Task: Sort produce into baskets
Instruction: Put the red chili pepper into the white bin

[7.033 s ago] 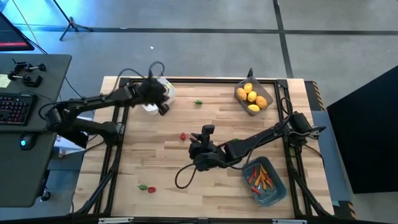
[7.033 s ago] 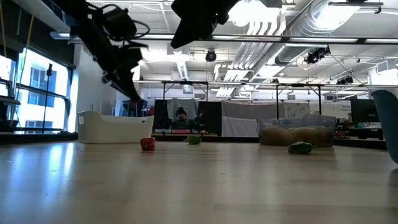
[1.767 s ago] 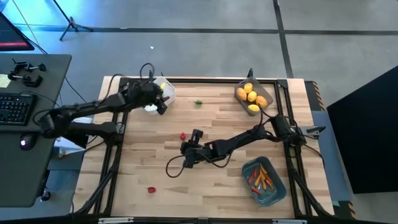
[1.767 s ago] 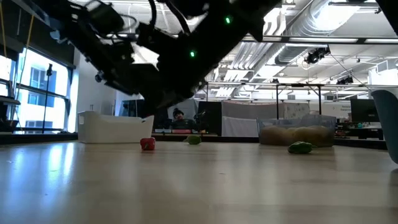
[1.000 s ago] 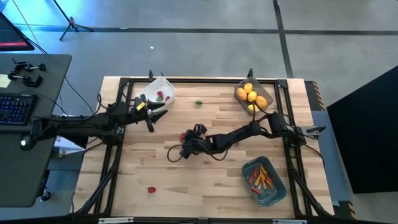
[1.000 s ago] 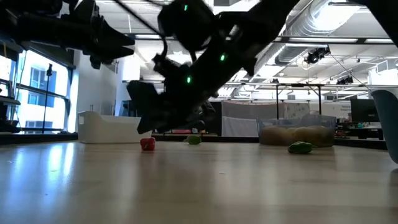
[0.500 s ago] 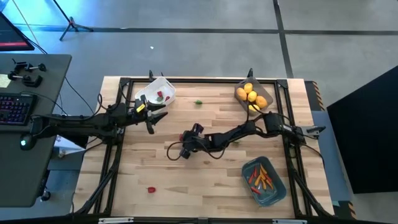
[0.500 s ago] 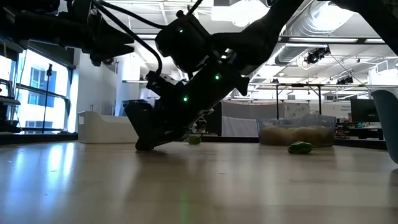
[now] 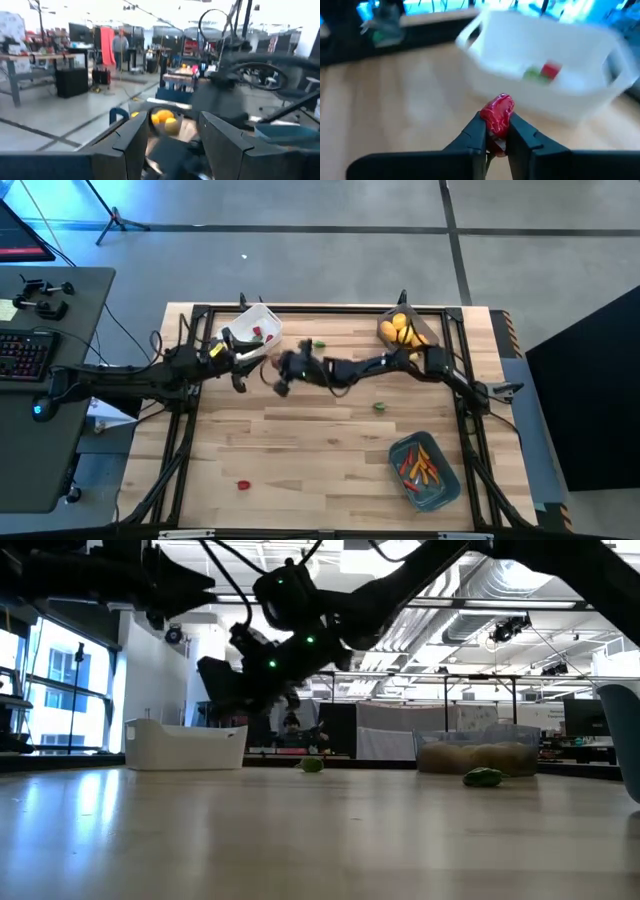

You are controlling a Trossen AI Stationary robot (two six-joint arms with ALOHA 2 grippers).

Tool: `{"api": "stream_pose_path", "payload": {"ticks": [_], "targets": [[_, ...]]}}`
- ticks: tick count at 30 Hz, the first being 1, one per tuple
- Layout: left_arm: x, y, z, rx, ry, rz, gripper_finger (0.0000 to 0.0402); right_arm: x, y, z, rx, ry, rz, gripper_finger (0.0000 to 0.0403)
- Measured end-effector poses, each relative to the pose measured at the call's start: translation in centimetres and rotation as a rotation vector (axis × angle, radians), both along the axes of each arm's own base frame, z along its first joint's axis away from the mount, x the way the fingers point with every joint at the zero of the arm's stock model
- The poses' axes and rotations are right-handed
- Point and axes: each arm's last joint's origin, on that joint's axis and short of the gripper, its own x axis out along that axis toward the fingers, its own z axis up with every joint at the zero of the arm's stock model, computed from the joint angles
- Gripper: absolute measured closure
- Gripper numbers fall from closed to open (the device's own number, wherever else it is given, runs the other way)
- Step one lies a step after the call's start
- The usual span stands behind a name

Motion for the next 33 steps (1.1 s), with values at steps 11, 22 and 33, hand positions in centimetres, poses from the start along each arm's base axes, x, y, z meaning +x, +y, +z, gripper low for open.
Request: {"api": "stream_pose_path", "payload": {"ticks": [11,22,33], "targets": [[-1.9,-0.2,1.7,0.055,-0.132,0.057,0.0239,3.8,-9.1,0.9,-0.033,-0.123,0.003,0.0378],[-2.7,-0.3,1.8,0.058,-0.127,0.058,0.0239,6.1,-11.6,-0.9,0.056,-0.039,-0.046,0.0372],[-2.7,-0.3,1.7,0.053,-0.123,0.057,0.0239,6.0,-12.0,-1.5,0.082,-0.017,-0.073,0.0264]]}}
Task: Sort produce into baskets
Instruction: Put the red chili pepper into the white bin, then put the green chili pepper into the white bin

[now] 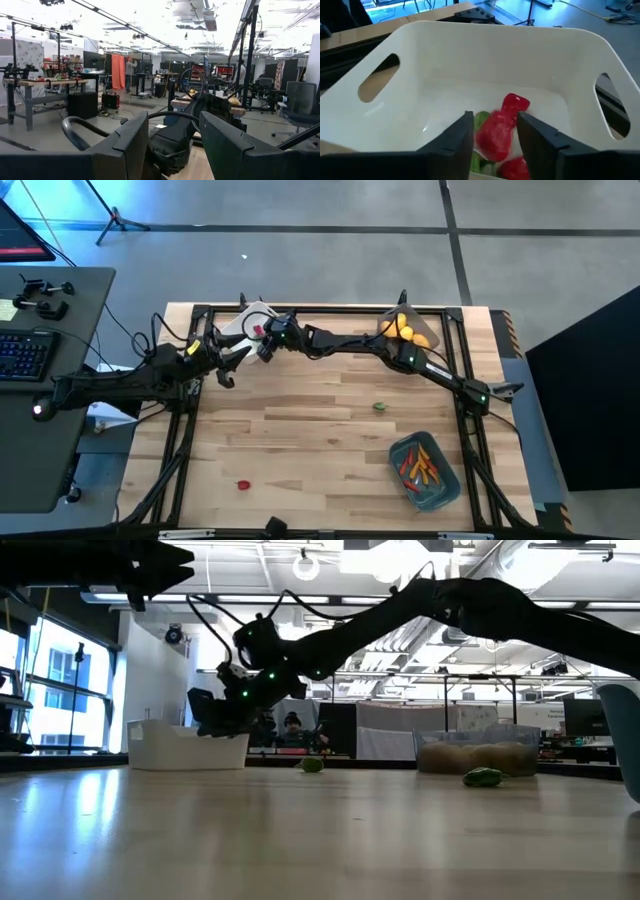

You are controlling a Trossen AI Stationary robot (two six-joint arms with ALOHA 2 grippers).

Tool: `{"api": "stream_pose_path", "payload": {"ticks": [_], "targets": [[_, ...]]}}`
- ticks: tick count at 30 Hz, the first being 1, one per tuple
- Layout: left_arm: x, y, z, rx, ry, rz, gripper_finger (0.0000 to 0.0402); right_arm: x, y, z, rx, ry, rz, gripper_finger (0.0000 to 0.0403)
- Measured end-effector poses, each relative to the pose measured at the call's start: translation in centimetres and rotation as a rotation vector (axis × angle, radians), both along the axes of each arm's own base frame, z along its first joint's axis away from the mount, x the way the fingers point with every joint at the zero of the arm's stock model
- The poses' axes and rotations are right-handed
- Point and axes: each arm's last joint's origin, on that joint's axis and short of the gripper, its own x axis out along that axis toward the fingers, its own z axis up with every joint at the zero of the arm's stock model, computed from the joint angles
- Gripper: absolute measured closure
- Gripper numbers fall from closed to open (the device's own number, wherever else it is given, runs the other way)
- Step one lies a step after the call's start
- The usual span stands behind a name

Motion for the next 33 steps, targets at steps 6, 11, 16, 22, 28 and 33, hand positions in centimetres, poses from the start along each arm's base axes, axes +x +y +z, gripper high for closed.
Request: {"api": "stream_pose_path", "payload": {"ticks": [6,11,16,22,28,33], "targets": [[0.0,0.0,0.0,0.000,0.001,0.000,0.0239,-0.2,0.2,1.7,-0.045,0.024,0.030,0.0219],[0.0,0.0,0.0,0.000,0.000,0.000,0.0239,-1.2,0.3,5.9,-0.123,0.062,-0.011,0.0279],[0.0,0.0,0.0,0.002,0.001,-0.003,0.0239,-2.0,0.3,7.8,-0.154,0.112,0.031,0.0388],[0.0,0.0,0.0,0.001,0.002,-0.003,0.0239,-2.2,0.6,6.3,-0.106,0.148,0.022,0.0399],[0.0,0.0,0.0,0.001,0.004,-0.004,0.0239,-3.2,2.4,1.5,-0.002,0.196,0.006,0.0402],[0.0,0.0,-0.1,0.007,0.013,-0.002,0.0239,-5.7,4.2,1.7,0.025,0.186,0.002,0.0403]]}}
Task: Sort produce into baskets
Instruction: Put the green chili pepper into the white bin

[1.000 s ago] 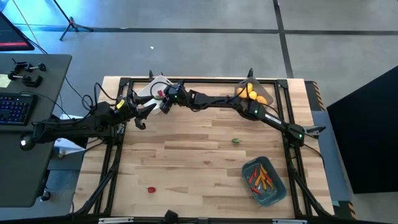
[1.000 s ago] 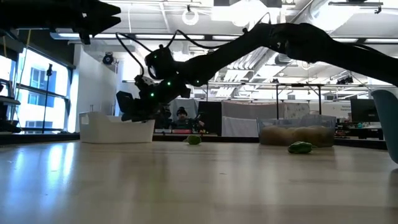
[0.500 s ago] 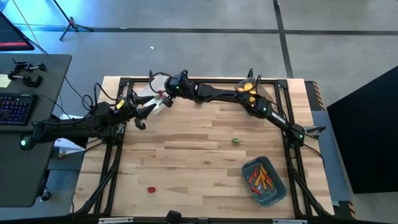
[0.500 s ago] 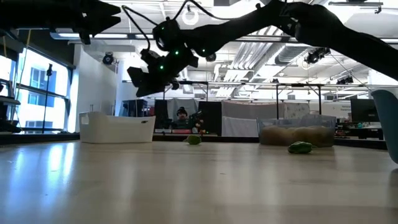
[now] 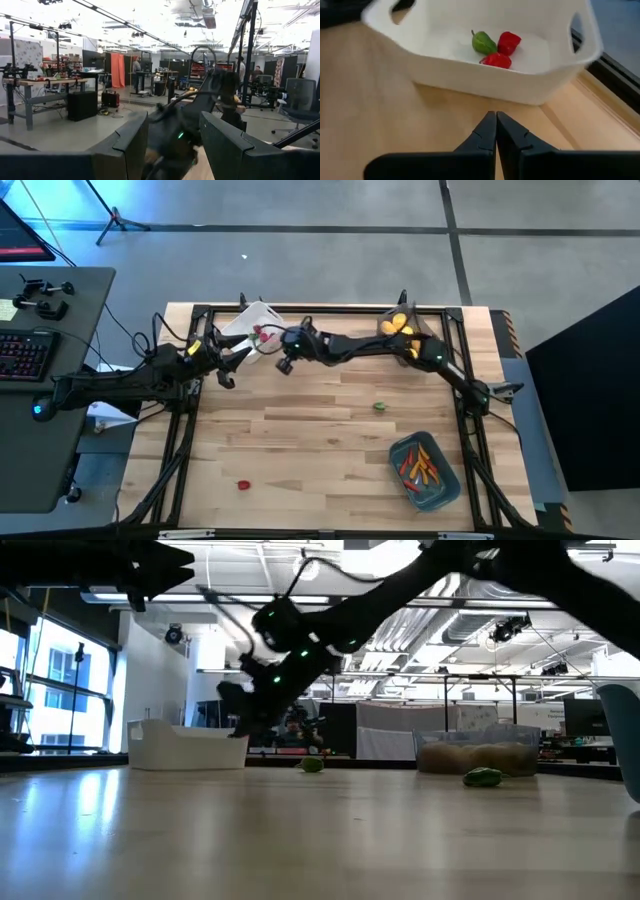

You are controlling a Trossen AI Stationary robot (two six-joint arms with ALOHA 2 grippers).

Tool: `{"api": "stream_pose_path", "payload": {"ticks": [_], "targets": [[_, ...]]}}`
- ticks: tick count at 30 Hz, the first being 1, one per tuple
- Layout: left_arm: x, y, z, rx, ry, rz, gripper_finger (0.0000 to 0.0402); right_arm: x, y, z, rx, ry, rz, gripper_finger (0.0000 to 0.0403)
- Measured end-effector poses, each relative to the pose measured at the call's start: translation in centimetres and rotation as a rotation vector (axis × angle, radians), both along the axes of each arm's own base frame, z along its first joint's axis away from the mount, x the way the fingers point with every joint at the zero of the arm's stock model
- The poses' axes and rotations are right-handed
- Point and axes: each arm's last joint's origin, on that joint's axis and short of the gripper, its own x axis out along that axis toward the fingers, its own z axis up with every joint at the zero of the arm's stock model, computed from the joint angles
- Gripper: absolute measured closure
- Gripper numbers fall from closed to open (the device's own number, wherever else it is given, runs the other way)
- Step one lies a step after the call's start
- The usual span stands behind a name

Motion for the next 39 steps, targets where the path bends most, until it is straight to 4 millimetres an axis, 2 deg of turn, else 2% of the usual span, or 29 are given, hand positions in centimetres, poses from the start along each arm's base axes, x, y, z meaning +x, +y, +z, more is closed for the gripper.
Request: {"api": "stream_pose_path", "payload": {"ticks": [4,6,10,13,17,25,28,33,39], "targets": [[0.0,0.0,0.0,-0.001,0.005,0.000,0.0239,-3.5,0.8,1.2,0.002,-0.006,-0.002,0.0403],[0.0,0.0,-0.1,-0.001,0.006,0.000,0.0239,-5.7,0.5,1.5,0.010,0.003,-0.018,0.0403],[0.0,0.0,-0.1,-0.001,0.010,0.000,0.0239,-9.4,-0.7,0.7,0.062,0.054,-0.052,0.0403],[0.0,0.0,-0.1,-0.002,0.016,0.000,0.0239,-10.7,-1.6,0.0,0.145,0.064,-0.029,0.0402],[0.0,0.0,-0.2,-0.003,0.018,0.000,0.0239,-11.3,-2.3,-0.3,0.167,0.103,-0.021,0.0379],[0.1,0.0,-0.2,0.005,0.025,0.002,0.0239,-11.3,-2.5,-0.8,0.143,0.134,-0.037,0.0251],[0.1,0.0,-0.2,0.020,0.033,0.006,0.0239,-11.4,-2.8,-1.6,0.150,0.151,-0.045,0.0223],[0.1,0.0,-0.3,0.030,0.042,0.008,0.0239,-11.5,-3.6,-2.1,0.157,0.143,-0.065,0.0219],[0.1,0.0,-0.3,0.059,0.053,0.015,0.0239,-11.8,-4.4,-2.1,0.198,0.129,-0.044,0.0241]]}}
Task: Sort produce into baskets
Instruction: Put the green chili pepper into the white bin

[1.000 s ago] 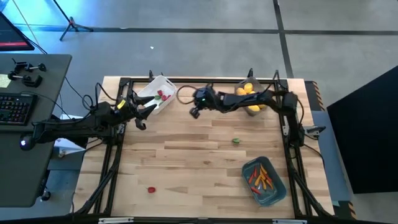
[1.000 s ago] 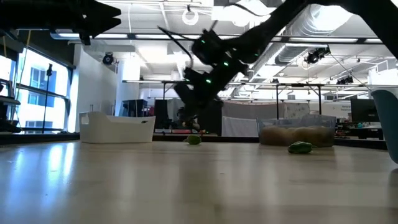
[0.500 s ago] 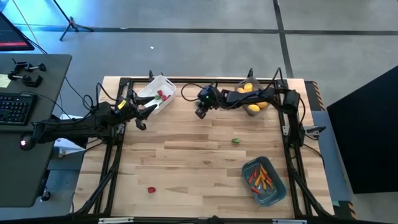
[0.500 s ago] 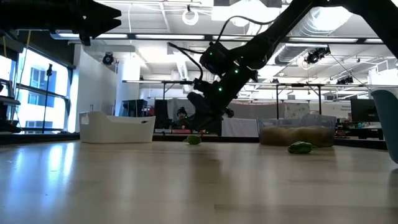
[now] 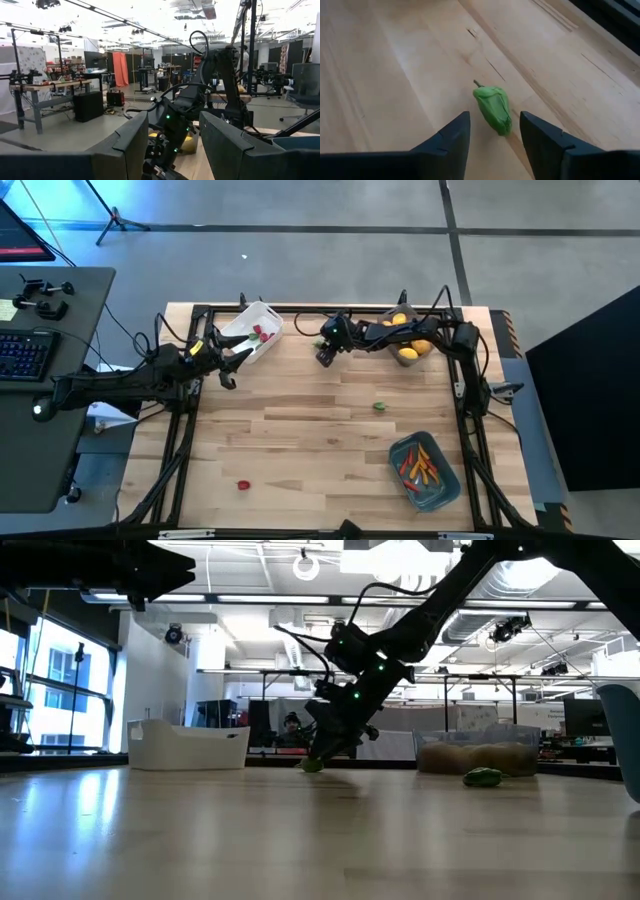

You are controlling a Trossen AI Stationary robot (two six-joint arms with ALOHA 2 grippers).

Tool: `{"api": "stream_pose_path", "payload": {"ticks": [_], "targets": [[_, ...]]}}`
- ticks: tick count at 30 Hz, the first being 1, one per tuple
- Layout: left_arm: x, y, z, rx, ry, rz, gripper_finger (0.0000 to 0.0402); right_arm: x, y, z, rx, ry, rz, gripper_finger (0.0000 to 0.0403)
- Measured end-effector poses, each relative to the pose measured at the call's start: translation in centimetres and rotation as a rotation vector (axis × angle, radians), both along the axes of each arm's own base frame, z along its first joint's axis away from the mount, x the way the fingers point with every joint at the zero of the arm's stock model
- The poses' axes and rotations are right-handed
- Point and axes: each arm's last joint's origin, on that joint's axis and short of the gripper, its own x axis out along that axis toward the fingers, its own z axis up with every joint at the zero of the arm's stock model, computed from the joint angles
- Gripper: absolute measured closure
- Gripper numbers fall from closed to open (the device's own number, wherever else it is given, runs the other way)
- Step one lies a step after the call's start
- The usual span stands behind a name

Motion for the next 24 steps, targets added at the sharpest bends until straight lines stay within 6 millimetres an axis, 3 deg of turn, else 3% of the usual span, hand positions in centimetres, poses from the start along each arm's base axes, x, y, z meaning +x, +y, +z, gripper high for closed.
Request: {"api": "stream_pose_path", "payload": {"ticks": [6,15,24], "targets": [[0.00,0.00,0.00,0.001,0.000,0.000,0.0239,-0.07,-0.17,-0.03,0.011,-0.003,0.005,0.0275],[0.01,0.00,-0.07,0.000,0.007,0.001,0.0239,-0.15,-0.19,-0.09,0.005,0.010,0.031,0.0291],[0.03,0.01,-0.15,0.015,0.023,0.004,0.0239,-0.65,-0.09,-0.53,-0.003,0.089,0.143,0.0390]]}}
